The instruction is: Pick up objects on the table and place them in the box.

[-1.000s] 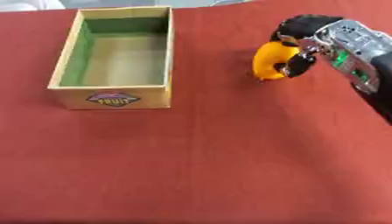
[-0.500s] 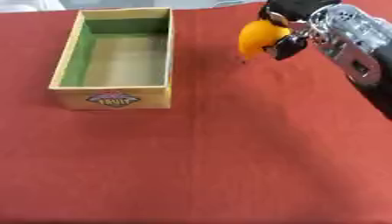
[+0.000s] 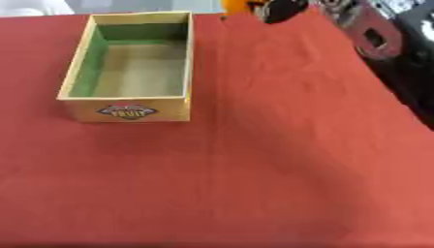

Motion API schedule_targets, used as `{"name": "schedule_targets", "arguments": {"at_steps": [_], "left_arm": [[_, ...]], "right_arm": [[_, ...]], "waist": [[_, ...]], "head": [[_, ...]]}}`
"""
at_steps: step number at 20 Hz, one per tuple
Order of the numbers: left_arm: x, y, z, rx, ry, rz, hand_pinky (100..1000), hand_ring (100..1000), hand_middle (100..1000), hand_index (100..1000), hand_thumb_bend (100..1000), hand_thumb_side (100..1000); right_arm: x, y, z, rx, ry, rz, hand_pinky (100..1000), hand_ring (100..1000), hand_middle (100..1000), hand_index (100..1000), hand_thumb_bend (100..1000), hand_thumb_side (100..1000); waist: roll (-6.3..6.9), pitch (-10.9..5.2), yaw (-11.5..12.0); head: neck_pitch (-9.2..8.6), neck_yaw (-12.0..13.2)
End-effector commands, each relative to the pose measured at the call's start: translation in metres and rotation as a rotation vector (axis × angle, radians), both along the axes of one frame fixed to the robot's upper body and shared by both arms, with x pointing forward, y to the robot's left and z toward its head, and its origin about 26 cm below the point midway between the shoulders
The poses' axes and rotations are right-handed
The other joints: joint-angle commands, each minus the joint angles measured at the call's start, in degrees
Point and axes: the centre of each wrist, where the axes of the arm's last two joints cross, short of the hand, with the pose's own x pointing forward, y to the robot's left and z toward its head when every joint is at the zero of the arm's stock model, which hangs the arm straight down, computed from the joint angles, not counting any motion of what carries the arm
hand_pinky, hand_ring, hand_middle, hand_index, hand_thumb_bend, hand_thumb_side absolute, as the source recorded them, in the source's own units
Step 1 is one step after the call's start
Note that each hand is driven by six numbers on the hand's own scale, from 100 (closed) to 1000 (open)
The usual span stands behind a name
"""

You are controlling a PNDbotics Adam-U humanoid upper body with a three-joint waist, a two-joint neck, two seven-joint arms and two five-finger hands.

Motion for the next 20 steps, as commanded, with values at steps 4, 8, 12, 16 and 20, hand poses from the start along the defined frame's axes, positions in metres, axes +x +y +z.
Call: {"name": "schedule_targets", "arguments": {"at_steps": [4, 8, 12, 16, 20], "left_arm": [[-0.004, -0.002, 0.010, 0.023, -0.035, -0.018, 605, 634, 704, 842, 152, 916], [-0.003, -0.005, 0.011, 0.018, -0.040, -0.032, 605, 633, 704, 842, 152, 916], [-0.003, -0.007, 0.012, 0.014, -0.046, -0.044, 605, 634, 705, 842, 151, 916], [-0.003, -0.008, 0.014, 0.011, -0.052, -0.049, 605, 634, 705, 842, 151, 916], [-0.002, -0.009, 0.015, 0.008, -0.058, -0.053, 605, 634, 705, 842, 152, 915]], "right_arm": [[0.020, 0.042, 0.009, 0.037, -0.035, 0.034, 650, 622, 372, 492, 100, 215], [0.030, 0.062, 0.004, 0.070, -0.031, 0.054, 650, 615, 364, 490, 100, 214], [0.043, 0.075, -0.009, 0.080, -0.004, 0.047, 649, 615, 366, 491, 100, 213], [0.059, 0.078, -0.030, 0.072, 0.049, 0.017, 650, 620, 373, 499, 100, 211], [0.073, 0.076, -0.054, 0.060, 0.106, -0.016, 660, 639, 393, 516, 100, 209]], "waist": [[-0.11, -1.12, 0.7], [-0.20, -0.71, 1.4], [-0.36, -0.38, 2.2], [-0.49, -0.14, 3.0], [-0.58, 0.05, 3.5]], "head": [[0.36, 0.2], [-0.78, 0.4], [-1.56, 0.7], [-2.19, 0.4], [-2.52, -0.1]]}}
